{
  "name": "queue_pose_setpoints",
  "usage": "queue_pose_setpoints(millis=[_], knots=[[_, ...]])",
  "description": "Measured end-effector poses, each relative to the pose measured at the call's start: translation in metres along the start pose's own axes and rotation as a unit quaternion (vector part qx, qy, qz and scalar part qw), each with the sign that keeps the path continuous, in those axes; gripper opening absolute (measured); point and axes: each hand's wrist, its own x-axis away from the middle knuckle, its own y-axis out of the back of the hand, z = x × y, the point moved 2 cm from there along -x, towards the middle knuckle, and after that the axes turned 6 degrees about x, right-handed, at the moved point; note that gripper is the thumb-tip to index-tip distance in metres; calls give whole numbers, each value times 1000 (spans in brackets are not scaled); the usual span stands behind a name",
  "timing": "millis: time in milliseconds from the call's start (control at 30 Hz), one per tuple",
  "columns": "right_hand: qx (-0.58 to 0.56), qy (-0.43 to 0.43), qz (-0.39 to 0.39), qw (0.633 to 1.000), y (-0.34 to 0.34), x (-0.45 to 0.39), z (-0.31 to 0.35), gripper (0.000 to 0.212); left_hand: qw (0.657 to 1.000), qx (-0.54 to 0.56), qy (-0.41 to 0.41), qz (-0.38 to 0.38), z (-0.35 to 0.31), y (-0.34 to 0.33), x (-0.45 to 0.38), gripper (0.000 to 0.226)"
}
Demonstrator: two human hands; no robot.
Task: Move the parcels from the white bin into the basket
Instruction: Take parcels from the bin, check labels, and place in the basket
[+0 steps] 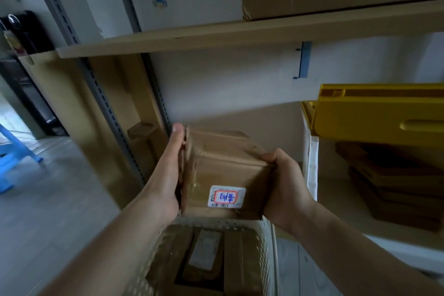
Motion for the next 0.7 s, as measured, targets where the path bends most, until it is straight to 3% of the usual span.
queue_pose_setpoints(millis=[100,200,333,433,567,633,700], knots=[[49,5,6,999,0,1,-5,50,997,35,62,-19,6,12,-5,65],[88,17,12,996,3,0,-2,42,994,69,74,-33,13,24,-8,49],[168,-1,44,985,4,-4,11,59,996,89,15,-23,13,32,-13,60],[165,-11,76,983,8,-13,15,73,994,98,-38,-7,14,29,-11,56],[120,-3,104,987,12,-22,10,60,995,25,-91,45,20,24,-12,63],[115,12,97,989,12,-24,10,53,995,-1,-96,36,23,22,-15,67],[138,30,80,987,15,-29,10,60,994,-37,-107,9,26,20,-18,66]])
